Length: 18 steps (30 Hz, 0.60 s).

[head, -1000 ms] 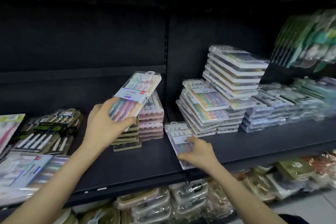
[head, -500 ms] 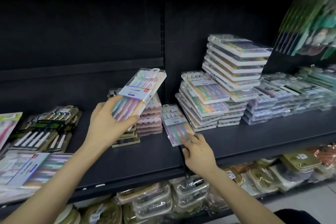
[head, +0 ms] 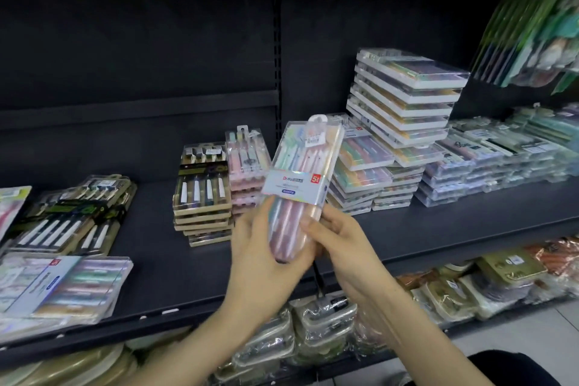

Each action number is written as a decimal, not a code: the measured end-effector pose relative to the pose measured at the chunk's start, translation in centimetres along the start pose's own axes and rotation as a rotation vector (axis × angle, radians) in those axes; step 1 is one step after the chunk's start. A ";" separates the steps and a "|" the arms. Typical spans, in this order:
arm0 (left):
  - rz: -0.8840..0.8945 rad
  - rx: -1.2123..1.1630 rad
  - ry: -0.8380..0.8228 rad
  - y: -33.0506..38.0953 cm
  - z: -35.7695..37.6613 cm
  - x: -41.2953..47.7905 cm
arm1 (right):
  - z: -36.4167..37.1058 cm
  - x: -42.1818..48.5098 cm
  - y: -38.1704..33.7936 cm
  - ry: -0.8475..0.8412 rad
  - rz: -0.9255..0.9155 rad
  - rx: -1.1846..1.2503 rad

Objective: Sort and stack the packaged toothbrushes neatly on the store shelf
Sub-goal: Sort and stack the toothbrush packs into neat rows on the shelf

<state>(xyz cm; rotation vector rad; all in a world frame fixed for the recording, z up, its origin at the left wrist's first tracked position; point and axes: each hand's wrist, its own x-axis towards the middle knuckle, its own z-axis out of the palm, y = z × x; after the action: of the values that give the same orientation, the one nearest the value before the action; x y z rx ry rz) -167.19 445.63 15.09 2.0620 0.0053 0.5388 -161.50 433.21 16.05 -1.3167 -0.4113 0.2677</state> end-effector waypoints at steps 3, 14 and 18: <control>0.044 0.104 -0.149 -0.9 -0.4 0.1 | -2.2 -0.3 -0.3 0.041 0.020 -0.141; 0.210 0.833 0.024 -4.1 -4.7 5.0 | -6.3 0.1 2.0 0.144 0.274 -0.416; 0.179 0.923 -0.025 -4.9 -5.5 6.9 | -5.9 3.6 2.5 0.273 0.426 -0.238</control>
<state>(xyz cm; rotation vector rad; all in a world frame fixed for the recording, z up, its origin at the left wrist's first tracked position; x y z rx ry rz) -161.94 454.23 16.00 2.9880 0.0659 0.6988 -155.55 430.18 12.97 -1.6457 0.0764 0.3961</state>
